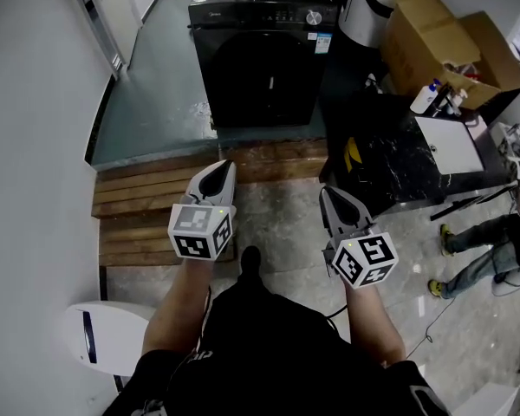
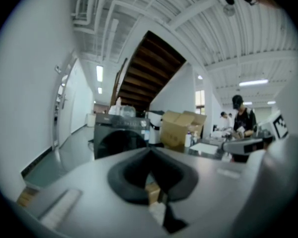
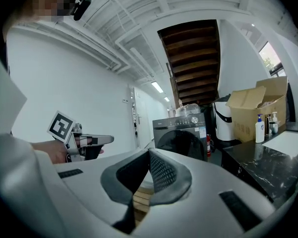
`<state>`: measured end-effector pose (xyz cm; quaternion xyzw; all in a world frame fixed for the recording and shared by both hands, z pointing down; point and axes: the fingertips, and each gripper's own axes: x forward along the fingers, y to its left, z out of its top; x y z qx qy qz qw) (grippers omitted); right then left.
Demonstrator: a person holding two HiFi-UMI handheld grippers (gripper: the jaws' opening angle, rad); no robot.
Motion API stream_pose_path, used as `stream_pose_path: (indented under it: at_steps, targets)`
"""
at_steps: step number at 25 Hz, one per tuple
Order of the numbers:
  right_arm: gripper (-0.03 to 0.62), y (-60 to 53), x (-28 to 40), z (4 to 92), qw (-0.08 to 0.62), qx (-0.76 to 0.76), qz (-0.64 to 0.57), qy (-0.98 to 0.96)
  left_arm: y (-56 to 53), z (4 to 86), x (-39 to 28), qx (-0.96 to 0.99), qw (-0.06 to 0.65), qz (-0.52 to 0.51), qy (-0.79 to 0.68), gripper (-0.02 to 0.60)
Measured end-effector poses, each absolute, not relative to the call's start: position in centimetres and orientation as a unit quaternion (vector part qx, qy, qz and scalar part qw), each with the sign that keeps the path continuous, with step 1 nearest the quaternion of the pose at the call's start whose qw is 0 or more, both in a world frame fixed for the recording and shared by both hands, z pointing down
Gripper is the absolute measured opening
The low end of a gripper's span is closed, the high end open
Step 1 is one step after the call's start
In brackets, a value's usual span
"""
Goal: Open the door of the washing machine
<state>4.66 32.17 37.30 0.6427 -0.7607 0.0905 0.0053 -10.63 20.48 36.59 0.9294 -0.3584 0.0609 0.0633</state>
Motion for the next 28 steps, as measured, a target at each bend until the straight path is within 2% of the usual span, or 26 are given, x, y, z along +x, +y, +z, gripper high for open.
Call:
stream_pose_path:
  at_steps: [15, 23, 28]
  targets:
    - [-0.006, 13.7, 5.2, 38.2, 0.036, 0.632, 0.118, -0.765, 3.0, 37.0, -7.1, 0.940, 0.071, 0.075, -0.324, 0.008]
    - [-0.006, 9.9, 4.0, 41.7, 0.072, 0.626, 0.151, -0.762, -0.9, 40.7, -6.0, 0.947, 0.101, 0.101, -0.286, 0.008]
    - [-0.006, 8.5, 6.1, 44.8, 0.083, 0.632, 0.186, -0.748, -3.1, 43.7, -5.1, 0.942, 0.121, 0.123, -0.287, 0.008]
